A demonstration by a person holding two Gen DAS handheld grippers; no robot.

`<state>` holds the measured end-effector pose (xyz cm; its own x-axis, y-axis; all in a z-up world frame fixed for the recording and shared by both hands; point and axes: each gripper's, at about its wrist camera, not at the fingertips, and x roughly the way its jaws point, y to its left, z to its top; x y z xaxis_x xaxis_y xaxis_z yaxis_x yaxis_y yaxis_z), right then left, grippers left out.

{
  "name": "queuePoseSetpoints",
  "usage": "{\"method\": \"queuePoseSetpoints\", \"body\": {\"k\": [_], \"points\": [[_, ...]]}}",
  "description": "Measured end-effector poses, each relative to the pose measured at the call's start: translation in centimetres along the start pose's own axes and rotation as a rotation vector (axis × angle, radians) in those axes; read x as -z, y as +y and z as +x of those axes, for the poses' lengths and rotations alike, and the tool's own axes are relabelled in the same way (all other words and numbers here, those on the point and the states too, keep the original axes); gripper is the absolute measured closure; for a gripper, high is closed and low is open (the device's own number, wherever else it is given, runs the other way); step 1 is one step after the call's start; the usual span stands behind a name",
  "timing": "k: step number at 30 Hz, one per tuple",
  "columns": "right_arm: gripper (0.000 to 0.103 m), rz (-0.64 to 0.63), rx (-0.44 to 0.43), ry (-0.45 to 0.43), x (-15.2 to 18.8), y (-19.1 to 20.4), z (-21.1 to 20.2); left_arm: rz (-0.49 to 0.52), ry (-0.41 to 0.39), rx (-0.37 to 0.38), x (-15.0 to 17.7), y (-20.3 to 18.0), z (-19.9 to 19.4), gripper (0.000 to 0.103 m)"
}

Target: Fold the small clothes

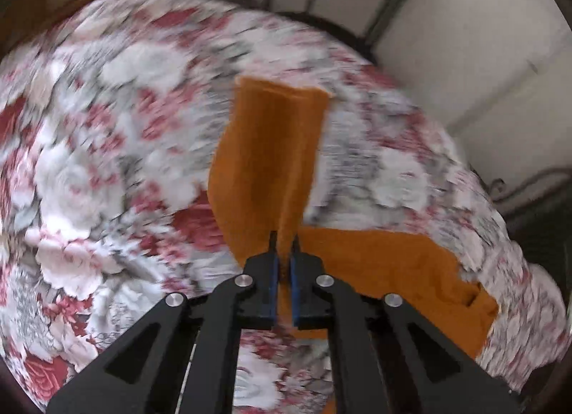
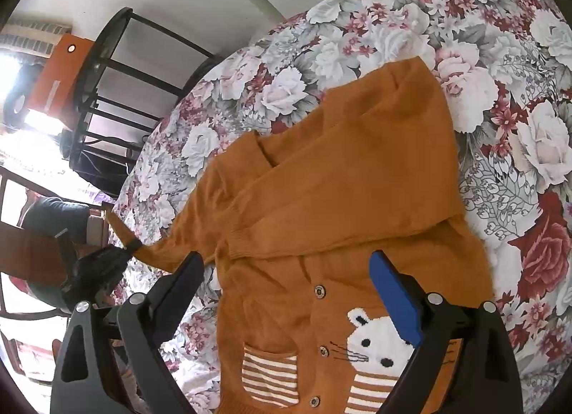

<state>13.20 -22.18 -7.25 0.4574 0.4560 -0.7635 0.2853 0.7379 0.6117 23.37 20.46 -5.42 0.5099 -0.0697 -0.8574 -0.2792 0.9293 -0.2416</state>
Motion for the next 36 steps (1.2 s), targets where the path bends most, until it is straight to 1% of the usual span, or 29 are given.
{"method": "queuePoseSetpoints", "body": {"k": [1, 2, 4, 5, 7, 9, 12, 14, 16, 20, 23, 25, 28, 30, 32, 34, 36], "points": [[0.009, 0.001, -0.009, -0.002, 0.0, 0.0, -0.2, 0.015, -0.004, 0.026, 0.2, -0.5, -0.3, 0.099], [0.009, 0.003, -0.018, -0.004, -0.1, 0.0, -0.3, 0.034, -0.003, 0.064, 0.5, -2.0, -0.8, 0.099], [0.009, 0.012, -0.046, -0.013, -0.3, -0.1, -0.8, 0.074, -0.004, 0.107, 0.8, -3.5, -1.4, 0.099], [0.009, 0.017, -0.059, -0.017, -0.3, -0.1, -1.0, 0.11, -0.012, 0.124, 1.2, -5.3, -1.5, 0.099], [0.009, 0.028, -0.082, -0.025, -0.4, -0.2, -1.4, 0.179, -0.027, 0.143, 2.3, -8.0, -1.9, 0.099], [0.009, 0.042, -0.113, -0.037, -0.6, -0.5, -1.8, 0.225, -0.03, 0.164, 3.4, -10.4, -1.9, 0.099], [0.009, 0.071, -0.155, -0.033, -0.7, -1.1, -2.2, 0.31, -0.016, 0.196, 5.8, -14.0, -1.9, 0.099], [0.009, 0.1, -0.173, -0.028, -0.7, -1.7, -2.4, 0.369, -0.008, 0.196, 7.3, -16.0, -1.6, 0.099], [0.009, 0.122, -0.19, -0.03, -0.8, -2.2, -2.6, 0.404, 0.022, 0.208, 8.8, -17.2, -0.8, 0.099], [0.009, 0.196, -0.249, -0.019, -1.1, -3.5, -2.5, 0.467, 0.085, 0.22, 11.5, -19.3, 0.8, 0.099], [0.009, 0.225, -0.256, -0.001, -1.0, -4.0, -1.7, 0.536, 0.098, 0.22, 13.5, -21.0, 1.5, 0.099], [0.009, 0.238, -0.259, 0.008, -0.9, -4.3, -1.3, 0.565, 0.115, 0.225, 14.6, -21.7, 2.2, 0.099], [0.009, 0.277, -0.281, 0.02, -1.0, -4.8, -0.5, 0.62, 0.181, 0.236, 16.1, -22.3, 3.5, 0.098], [0.009, 0.315, -0.299, 0.031, -1.0, -5.3, 0.3, 0.668, 0.228, 0.224, 17.5, -22.4, 4.6, 0.092], [0.009, 0.347, -0.308, 0.046, -0.9, -5.9, 1.1, 0.69, 0.246, 0.212, 18.4, -22.3, 5.4, 0.078], [0.009, 0.367, -0.301, 0.052, -0.8, -6.3, 1.9, 0.697, 0.26, 0.212, 18.7, -22.0, 6.0, 0.075], [0.009, 0.372, -0.276, 0.05, -0.7, -6.8, 2.9, 0.692, 0.27, 0.218, 18.7, -21.7, 6.1, 0.072]]}}
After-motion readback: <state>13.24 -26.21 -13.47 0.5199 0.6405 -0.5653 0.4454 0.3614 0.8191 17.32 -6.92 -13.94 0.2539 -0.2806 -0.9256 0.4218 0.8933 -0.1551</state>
